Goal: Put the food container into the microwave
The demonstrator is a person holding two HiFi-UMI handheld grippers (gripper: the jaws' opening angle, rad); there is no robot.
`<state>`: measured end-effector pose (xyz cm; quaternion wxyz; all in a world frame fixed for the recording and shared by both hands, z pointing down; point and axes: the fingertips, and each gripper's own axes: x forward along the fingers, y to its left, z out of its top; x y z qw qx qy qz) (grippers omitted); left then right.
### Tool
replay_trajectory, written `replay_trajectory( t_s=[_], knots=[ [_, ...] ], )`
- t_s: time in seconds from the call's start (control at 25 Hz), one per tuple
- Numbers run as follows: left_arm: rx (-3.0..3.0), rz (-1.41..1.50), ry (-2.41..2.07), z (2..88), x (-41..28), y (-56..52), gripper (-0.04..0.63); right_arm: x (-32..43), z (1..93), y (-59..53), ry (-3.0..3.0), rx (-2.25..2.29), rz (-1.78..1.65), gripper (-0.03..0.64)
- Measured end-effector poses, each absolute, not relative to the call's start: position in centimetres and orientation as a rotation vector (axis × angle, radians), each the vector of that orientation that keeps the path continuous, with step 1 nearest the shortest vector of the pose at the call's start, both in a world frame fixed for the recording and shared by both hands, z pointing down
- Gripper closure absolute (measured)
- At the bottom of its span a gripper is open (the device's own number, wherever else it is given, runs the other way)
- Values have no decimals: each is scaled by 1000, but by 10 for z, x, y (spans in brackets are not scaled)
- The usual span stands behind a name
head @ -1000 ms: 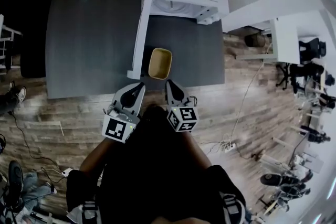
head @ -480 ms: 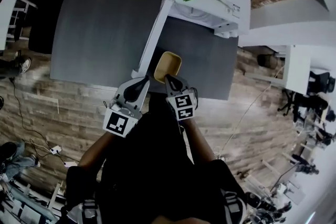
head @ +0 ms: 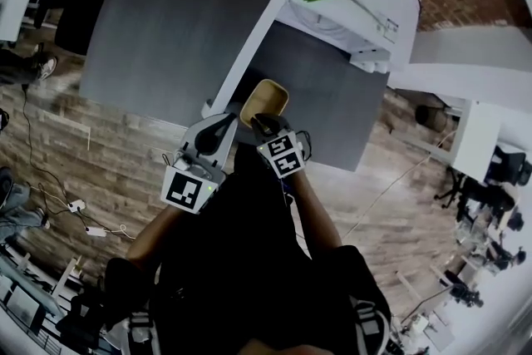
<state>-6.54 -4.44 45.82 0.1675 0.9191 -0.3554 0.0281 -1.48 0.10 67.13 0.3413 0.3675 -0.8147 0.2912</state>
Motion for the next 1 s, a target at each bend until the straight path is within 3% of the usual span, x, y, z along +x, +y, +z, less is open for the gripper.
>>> replay_trajectory(
  t_s=[0.16,1.0],
  knots=[
    [2595,59,-1020,458,-61,-48,561,-17,695,14,-2059,830,730,492],
    [2584,65,-978,465,-54,-55,560,-15,786,56,-1794,522,595,494]
  ],
)
